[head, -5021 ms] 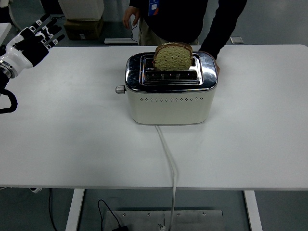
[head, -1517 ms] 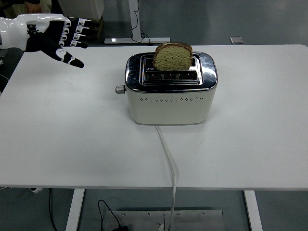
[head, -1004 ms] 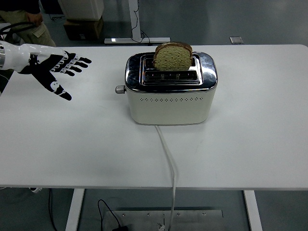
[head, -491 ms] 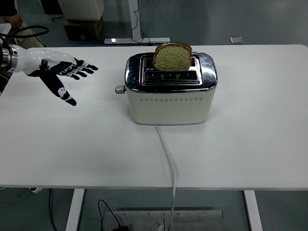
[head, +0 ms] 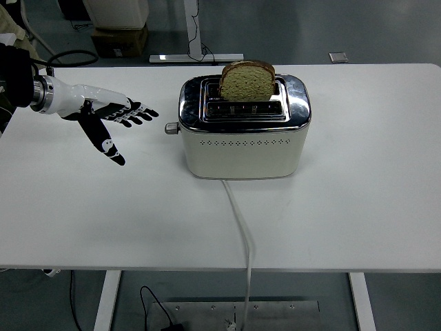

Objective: Press down toaster

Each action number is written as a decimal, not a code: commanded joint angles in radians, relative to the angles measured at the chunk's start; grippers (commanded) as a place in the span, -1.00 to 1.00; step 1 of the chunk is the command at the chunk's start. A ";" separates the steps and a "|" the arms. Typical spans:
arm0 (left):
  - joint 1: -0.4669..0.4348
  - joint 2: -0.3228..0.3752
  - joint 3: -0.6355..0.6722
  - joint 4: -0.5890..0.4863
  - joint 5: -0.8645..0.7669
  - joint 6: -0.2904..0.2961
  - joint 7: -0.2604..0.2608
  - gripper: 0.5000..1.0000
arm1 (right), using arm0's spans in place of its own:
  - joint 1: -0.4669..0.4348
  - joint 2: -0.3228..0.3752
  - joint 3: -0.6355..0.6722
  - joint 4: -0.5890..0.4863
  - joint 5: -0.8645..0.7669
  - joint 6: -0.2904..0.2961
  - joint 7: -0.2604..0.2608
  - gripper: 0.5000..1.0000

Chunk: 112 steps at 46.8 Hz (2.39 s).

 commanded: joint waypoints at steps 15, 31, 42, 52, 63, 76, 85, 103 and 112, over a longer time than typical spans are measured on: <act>0.005 -0.014 0.000 0.007 0.000 0.000 0.000 1.00 | 0.003 0.000 0.000 0.000 -0.001 0.000 0.000 0.99; 0.018 -0.023 0.000 0.014 0.000 0.000 -0.001 1.00 | 0.002 0.000 0.000 0.000 0.001 0.000 0.000 0.99; 0.017 -0.034 0.000 0.014 0.000 0.000 -0.001 1.00 | 0.003 0.000 0.000 0.000 0.001 0.000 0.000 0.99; 0.026 -0.041 0.000 0.022 0.000 0.000 -0.001 1.00 | 0.003 0.000 0.000 0.000 0.001 -0.001 0.000 0.99; 0.038 -0.051 0.000 0.028 0.000 0.000 -0.001 1.00 | 0.005 0.000 0.000 -0.002 0.001 -0.001 0.000 0.99; 0.041 -0.057 0.000 0.034 -0.001 0.000 -0.001 1.00 | 0.005 0.000 0.000 -0.002 -0.001 -0.001 0.000 0.99; 0.041 -0.057 0.000 0.040 -0.001 0.000 -0.001 1.00 | 0.005 0.000 0.000 0.000 -0.001 -0.001 0.000 0.99; 0.097 -0.060 -0.002 0.050 -0.004 0.019 -0.004 1.00 | 0.005 0.000 0.000 0.000 -0.001 -0.001 0.000 0.99; 0.091 -0.061 -0.003 0.050 -0.010 0.020 -0.004 1.00 | 0.005 0.000 0.000 0.000 -0.001 -0.001 0.000 0.99</act>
